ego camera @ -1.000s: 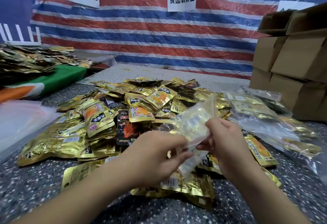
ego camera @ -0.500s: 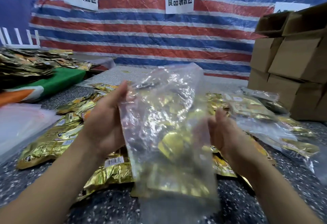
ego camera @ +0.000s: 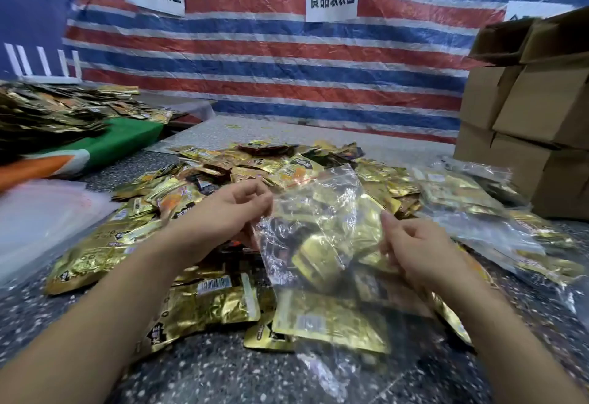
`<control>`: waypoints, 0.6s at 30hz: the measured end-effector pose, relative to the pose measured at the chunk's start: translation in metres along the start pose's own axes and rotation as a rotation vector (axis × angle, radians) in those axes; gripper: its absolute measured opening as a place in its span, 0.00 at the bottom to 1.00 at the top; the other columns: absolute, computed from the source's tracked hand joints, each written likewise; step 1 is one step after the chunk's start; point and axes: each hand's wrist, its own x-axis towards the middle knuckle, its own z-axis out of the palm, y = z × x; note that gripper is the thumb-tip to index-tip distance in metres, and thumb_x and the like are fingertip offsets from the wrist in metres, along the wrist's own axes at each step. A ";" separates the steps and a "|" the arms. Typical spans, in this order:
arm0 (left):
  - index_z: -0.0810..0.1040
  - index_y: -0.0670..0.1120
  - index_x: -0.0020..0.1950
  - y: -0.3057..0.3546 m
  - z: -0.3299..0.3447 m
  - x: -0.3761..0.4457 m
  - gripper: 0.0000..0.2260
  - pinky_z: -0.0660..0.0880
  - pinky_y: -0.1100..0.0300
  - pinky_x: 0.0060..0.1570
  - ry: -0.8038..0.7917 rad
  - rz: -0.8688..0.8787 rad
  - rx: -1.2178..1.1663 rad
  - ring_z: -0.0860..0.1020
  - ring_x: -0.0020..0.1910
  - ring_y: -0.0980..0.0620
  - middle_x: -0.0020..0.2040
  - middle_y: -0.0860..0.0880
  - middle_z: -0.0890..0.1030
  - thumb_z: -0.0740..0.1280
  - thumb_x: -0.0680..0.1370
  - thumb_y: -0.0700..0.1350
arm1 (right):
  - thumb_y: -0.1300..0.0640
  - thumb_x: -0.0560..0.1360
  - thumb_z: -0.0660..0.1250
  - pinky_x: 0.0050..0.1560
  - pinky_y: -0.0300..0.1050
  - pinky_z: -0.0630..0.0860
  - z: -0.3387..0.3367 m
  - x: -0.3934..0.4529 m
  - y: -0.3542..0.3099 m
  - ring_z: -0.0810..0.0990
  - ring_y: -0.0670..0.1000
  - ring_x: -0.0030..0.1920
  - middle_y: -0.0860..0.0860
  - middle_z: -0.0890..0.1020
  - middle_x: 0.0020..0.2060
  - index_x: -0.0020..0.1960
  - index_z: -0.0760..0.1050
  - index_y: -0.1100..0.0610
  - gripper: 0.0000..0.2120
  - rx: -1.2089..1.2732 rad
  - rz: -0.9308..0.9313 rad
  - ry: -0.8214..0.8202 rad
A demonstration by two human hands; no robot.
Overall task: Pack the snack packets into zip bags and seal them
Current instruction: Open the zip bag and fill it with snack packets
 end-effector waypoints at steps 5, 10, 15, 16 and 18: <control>0.74 0.42 0.42 0.003 -0.005 -0.003 0.08 0.72 0.67 0.29 -0.269 0.014 0.014 0.72 0.29 0.55 0.34 0.49 0.75 0.63 0.77 0.46 | 0.51 0.79 0.67 0.44 0.41 0.72 -0.001 0.009 0.010 0.77 0.44 0.45 0.45 0.80 0.46 0.53 0.77 0.50 0.04 -0.127 -0.151 0.308; 0.76 0.46 0.40 0.001 -0.008 -0.004 0.08 0.73 0.63 0.36 -0.375 0.077 0.101 0.73 0.33 0.54 0.35 0.51 0.76 0.65 0.77 0.49 | 0.61 0.76 0.72 0.74 0.50 0.64 -0.005 0.012 0.001 0.68 0.47 0.70 0.44 0.71 0.69 0.71 0.72 0.50 0.25 -0.240 -0.287 0.004; 0.79 0.54 0.39 -0.001 -0.004 -0.003 0.11 0.71 0.66 0.36 -0.277 0.175 0.381 0.74 0.33 0.62 0.35 0.59 0.77 0.66 0.73 0.59 | 0.46 0.78 0.67 0.78 0.46 0.53 -0.004 0.026 -0.035 0.61 0.41 0.73 0.41 0.66 0.74 0.74 0.67 0.43 0.25 -0.566 -0.516 -0.319; 0.79 0.53 0.40 -0.001 -0.003 -0.002 0.11 0.71 0.68 0.35 -0.259 0.191 0.389 0.74 0.33 0.63 0.34 0.59 0.77 0.66 0.73 0.59 | 0.43 0.78 0.67 0.79 0.49 0.48 -0.004 0.030 -0.041 0.58 0.41 0.74 0.40 0.64 0.75 0.75 0.65 0.42 0.27 -0.642 -0.530 -0.392; 0.79 0.52 0.40 -0.003 -0.002 -0.002 0.10 0.70 0.70 0.33 -0.240 0.217 0.386 0.73 0.32 0.63 0.33 0.59 0.76 0.67 0.75 0.57 | 0.39 0.77 0.65 0.77 0.50 0.43 -0.004 0.038 -0.050 0.56 0.40 0.73 0.40 0.64 0.76 0.76 0.63 0.41 0.29 -0.736 -0.559 -0.481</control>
